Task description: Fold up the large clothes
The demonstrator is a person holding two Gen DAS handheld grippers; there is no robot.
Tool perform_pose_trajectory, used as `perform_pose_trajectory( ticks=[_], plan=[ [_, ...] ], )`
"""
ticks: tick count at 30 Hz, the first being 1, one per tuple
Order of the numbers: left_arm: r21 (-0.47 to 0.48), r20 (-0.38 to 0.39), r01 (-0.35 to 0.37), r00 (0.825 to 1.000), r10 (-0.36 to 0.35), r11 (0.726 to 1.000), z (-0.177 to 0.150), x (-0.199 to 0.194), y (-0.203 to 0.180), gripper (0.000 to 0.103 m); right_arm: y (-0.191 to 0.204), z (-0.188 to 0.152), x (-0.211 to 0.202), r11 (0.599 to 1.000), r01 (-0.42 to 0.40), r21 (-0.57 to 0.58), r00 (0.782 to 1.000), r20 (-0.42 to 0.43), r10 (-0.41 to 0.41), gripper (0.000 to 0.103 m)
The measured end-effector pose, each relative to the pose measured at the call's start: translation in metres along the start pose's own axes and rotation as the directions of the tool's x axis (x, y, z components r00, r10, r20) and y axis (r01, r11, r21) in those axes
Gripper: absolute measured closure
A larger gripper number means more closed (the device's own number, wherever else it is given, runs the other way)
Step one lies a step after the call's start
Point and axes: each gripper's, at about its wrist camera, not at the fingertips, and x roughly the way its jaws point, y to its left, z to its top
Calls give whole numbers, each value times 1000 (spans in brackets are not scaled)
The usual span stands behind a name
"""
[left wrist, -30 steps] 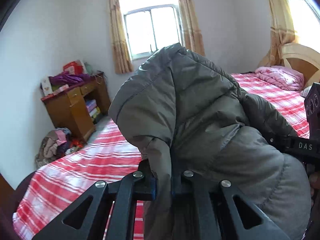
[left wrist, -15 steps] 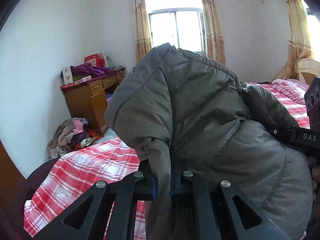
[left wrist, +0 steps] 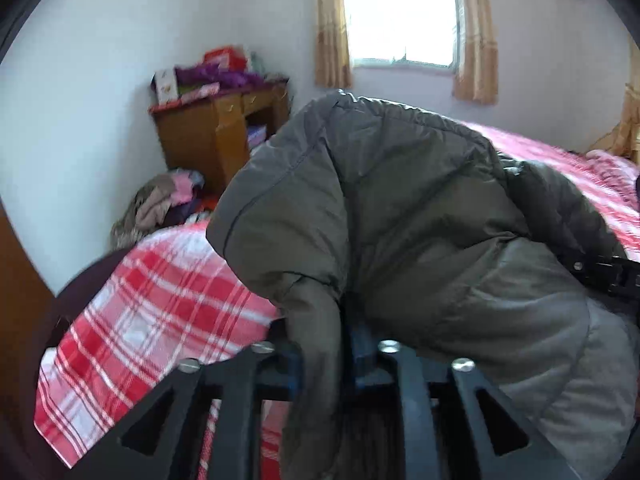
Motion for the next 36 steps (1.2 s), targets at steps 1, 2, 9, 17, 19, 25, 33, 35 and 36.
perform_pose_trajectory(
  ticks=[1,2,9,17,19,25,33,35,36],
  plan=[
    [-2,-21,-10,1000,10,1000,-5,9,3,70,0,-2,6,1000,5,2,1000,-16,-5,82],
    [-9,-52,-30,998,29,1000,-12,20,6,66,-2,-5,14,1000,16,3,999,-35,-16,81],
    [-53,-36,-104,994,102,993,-33,36,24,26,-31,-30,54,994,80,71,987,-147,-69,65],
    [-80,-45,-114,993,111,990,-37,48,21,19,-49,-44,58,989,107,97,982,-164,-90,55],
    [-92,-48,-114,993,110,989,-39,50,22,17,-49,-45,60,989,109,97,981,-172,-91,54],
    [-103,-53,-117,992,112,988,-42,54,23,13,-50,-46,70,987,111,114,978,-191,-87,50],
    [-108,-67,-127,990,120,986,-43,60,24,9,-55,-46,77,985,116,126,977,-193,-91,46],
    [-107,-68,-128,990,121,986,-43,60,24,9,-59,-46,75,984,112,138,978,-189,-85,45],
    [-108,-69,-129,990,122,986,-43,60,24,9,-61,-46,75,984,107,146,980,-184,-79,45]
  ],
)
